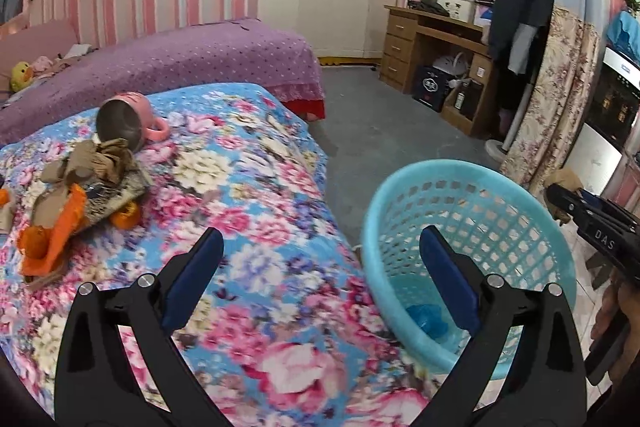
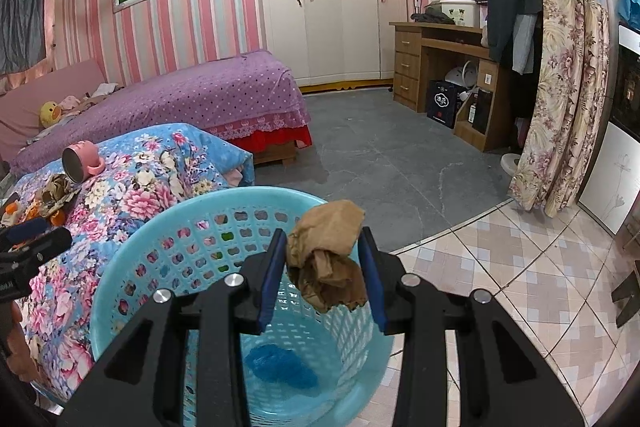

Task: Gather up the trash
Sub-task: 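Move both tools back to the bed and grasp the orange peel with the left tool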

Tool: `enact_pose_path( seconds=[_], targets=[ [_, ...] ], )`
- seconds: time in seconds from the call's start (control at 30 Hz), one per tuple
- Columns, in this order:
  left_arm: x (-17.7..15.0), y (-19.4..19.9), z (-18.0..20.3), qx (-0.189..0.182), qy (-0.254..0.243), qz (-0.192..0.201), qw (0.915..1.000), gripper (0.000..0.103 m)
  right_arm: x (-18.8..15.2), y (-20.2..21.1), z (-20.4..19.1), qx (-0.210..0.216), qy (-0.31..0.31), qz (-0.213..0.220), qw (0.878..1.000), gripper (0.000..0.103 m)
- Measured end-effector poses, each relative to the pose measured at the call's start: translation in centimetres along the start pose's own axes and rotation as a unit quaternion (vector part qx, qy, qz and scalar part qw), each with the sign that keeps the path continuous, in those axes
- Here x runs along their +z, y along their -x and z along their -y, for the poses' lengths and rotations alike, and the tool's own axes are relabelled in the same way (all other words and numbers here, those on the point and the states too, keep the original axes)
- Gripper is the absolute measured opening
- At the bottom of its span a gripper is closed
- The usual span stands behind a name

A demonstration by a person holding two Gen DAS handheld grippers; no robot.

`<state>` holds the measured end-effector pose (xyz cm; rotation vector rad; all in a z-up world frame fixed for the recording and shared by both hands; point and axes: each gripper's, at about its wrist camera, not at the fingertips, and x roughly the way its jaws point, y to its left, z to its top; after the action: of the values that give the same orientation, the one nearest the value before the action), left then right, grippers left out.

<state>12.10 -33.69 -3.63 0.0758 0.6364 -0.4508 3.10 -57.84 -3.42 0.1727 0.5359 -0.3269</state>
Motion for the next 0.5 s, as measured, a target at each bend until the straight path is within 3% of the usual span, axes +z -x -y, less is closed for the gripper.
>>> enact_pose_path(
  seconds=[0.17,0.23,0.5],
  targets=[
    [0.3,0.7,-1.5,0.013,0.006,0.008,0.9999,0.096,0.3,-0.1,-1.4,0.000,0.010,0.001,1.000,0.042],
    [0.3,1.1,-2.2,0.019,0.007,0.012,0.9997,0.097,0.4,-0.2,-1.8,-0.001,0.014,0.001,1.000,0.056],
    [0.8,2.8,-5.8,0.048,0.014,0.025,0.9984,0.097,1.0,-0.1,-4.4,0.001,0.025,0.008,1.000,0.086]
  ],
)
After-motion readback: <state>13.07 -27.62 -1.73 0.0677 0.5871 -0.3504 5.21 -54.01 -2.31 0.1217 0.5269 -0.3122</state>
